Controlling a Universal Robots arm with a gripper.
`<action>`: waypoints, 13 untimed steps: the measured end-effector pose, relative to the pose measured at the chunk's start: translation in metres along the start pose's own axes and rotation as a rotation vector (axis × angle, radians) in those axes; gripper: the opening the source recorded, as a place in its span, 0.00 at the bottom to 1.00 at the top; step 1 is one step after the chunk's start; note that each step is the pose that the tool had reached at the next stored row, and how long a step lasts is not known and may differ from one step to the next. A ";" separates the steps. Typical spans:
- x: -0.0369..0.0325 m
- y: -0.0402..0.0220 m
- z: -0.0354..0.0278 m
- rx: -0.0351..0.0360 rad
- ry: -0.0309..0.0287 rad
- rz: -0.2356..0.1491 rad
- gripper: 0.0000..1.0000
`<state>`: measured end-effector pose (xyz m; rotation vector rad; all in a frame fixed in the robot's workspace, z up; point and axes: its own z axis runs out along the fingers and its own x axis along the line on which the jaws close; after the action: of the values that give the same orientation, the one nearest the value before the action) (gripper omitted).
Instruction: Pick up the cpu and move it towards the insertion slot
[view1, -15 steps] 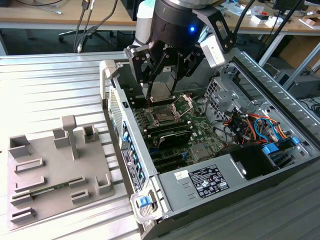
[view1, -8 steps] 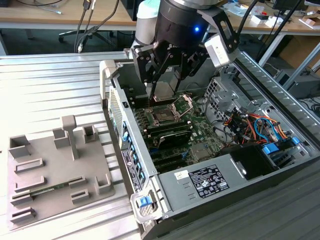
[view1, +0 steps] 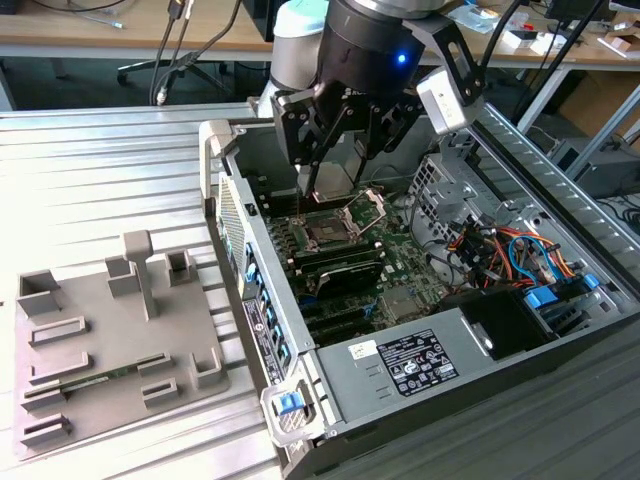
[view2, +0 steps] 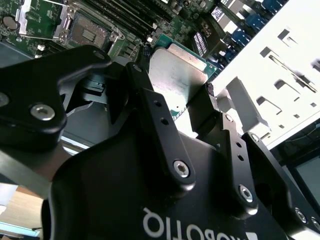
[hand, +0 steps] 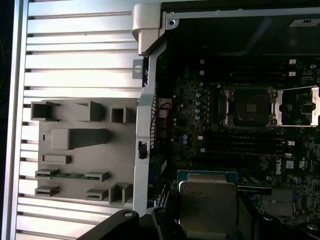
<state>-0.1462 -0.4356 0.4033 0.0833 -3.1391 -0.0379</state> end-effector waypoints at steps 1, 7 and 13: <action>-0.0006 0.0000 0.0000 0.0000 0.0000 0.000 0.55; -0.0061 -0.0003 0.0000 0.0000 0.0000 0.000 0.55; -0.0103 -0.0006 0.0000 0.0001 0.0000 0.000 0.55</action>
<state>-0.1359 -0.4356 0.4033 0.0834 -3.1391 -0.0378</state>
